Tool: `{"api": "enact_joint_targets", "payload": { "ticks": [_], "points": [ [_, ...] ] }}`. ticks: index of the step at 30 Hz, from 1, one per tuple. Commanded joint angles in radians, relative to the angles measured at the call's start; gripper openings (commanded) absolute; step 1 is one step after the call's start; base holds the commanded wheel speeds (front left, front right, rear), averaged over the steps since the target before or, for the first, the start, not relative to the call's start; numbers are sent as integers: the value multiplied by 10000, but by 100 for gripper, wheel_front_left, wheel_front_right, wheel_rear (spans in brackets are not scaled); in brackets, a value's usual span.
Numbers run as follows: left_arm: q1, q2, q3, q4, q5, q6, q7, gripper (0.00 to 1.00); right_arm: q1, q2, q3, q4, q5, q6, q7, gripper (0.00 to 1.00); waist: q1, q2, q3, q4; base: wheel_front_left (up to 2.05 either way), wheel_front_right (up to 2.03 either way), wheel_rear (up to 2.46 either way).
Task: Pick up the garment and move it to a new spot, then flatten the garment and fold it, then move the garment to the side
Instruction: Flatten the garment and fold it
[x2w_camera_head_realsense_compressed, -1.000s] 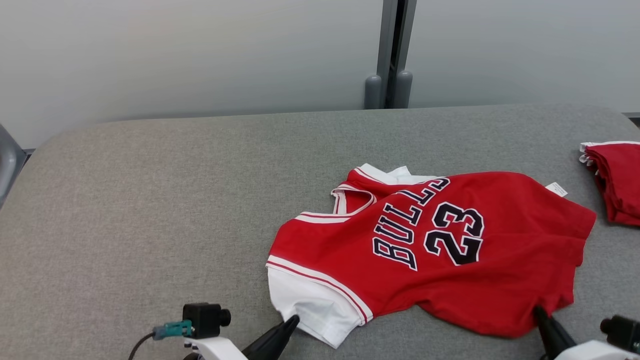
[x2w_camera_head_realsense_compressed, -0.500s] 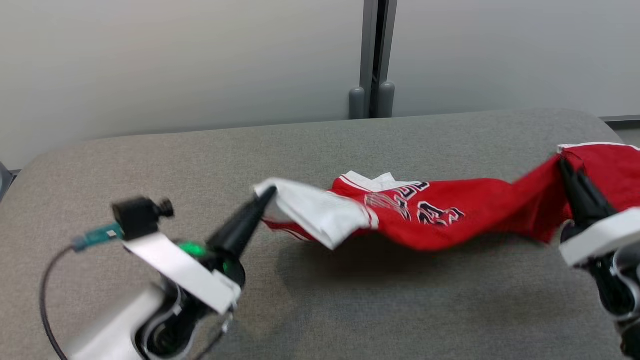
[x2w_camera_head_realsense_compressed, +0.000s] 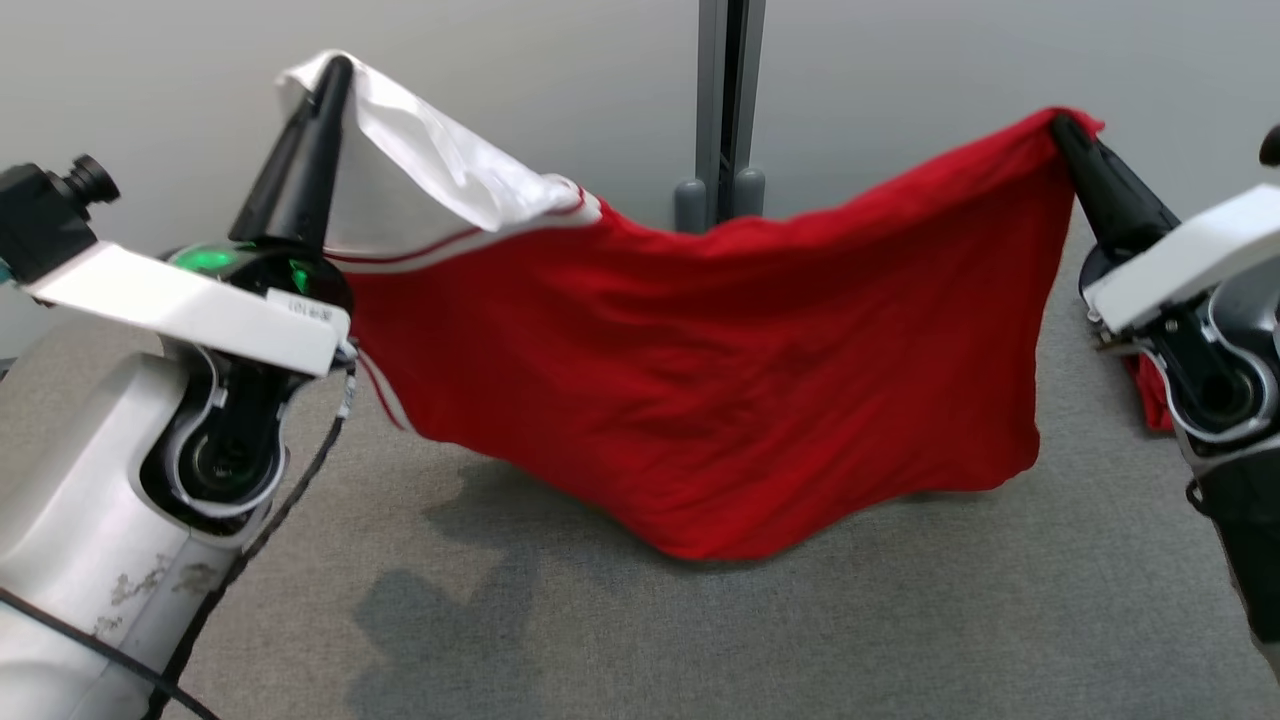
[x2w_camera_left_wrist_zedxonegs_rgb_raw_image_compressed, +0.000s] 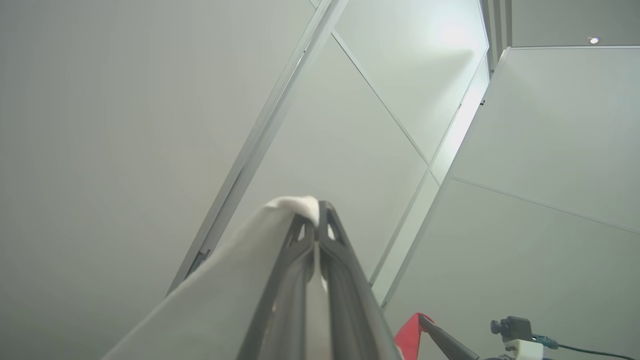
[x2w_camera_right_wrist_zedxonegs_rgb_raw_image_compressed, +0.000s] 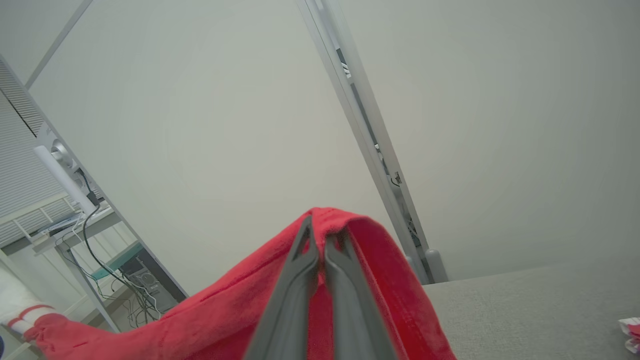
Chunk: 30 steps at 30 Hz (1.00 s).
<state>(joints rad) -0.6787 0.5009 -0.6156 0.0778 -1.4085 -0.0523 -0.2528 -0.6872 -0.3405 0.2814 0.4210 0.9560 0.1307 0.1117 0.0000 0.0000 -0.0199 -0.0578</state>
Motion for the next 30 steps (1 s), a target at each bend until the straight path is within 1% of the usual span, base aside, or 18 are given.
{"api": "enact_joint_targets", "payload": {
  "ticks": [1, 5, 6, 9, 12, 15, 18, 21, 23, 24, 26, 27, 30],
  "points": [
    [-228, -62, 171, 162, 193, 229, -47, 0, -280, 168, -121, 139, 203, 0, 119, 0, 0, 0, 70, 10, 0, 0, 0],
    [-676, -492, 576, 784, 352, 797, -95, 0, -1161, 585, -619, 785, 488, 0, 344, 0, 0, 0, 361, 82, 0, 0, 0],
    [-1086, -694, 748, 1100, 308, 999, -102, 0, -1756, 764, -810, 1139, 472, 1, 425, 0, 0, 0, 696, 130, 0, 0, 0],
    [-2079, -900, 804, 1761, 372, 1219, 162, 0, -2913, 936, -1108, 1834, 318, 0, 477, 0, 0, 0, 1396, 202, 0, 0, 0],
    [-3519, -1127, 799, 2649, 510, 1260, 581, 0, -4412, 1092, -1283, 2664, -135, 1, 230, 0, 0, 0, 2288, 257, 0, 0, 0],
    [-5182, -1307, 792, 3726, 846, 965, 741, 0, -5977, 1346, -1098, 3033, -527, 1, -362, 0, 0, 0, 3106, 287, 0, 0, 0],
    [-6898, -1522, 798, 4955, 1395, 527, 435, 0, -7131, 1366, -789, 3413, -779, 0, -1455, 0, 0, 0, 3639, 304, 0, 0, 0],
    [-8524, -1813, 1081, 6043, 1950, 166, 42, 0, -8274, 1485, -557, 3833, -886, 0, -2712, 0, 0, 0, 4170, 307, 0, 0, 0],
    [-9340, -2019, 1396, 6584, 2330, -61, -85, 0, -8776, 1527, -416, 4099, -878, 0, -3316, 0, 0, 0, 4483, 342, 0, 0, 0],
    [-9717, -2129, 1715, 6694, 2617, -196, -107, 0, -8993, 1509, -368, 4142, -876, 0, -3533, 0, 0, 0, 4619, 361, 0, 0, 0],
    [-10156, -2403, 2459, 6710, 3186, -410, -120, 0, -9296, 1447, -472, 4207, -736, 0, -3733, 0, 0, 0, 4886, 412, 0, 0, 0],
    [-10156, -2403, 2459, 6710, 3186, -410, -120, 0, -9296, 1447, -472, 4207, -736, 0, -3733, 0, 0, 0, 4886, 412, 0, 0, 0],
    [-10072, -2953, 3363, 6661, 4070, -627, -116, 0, -9317, 1426, -846, 4063, -613, 0, -3781, 0, 0, 0, 5266, 517, 0, 0, 0]
  ]
}}
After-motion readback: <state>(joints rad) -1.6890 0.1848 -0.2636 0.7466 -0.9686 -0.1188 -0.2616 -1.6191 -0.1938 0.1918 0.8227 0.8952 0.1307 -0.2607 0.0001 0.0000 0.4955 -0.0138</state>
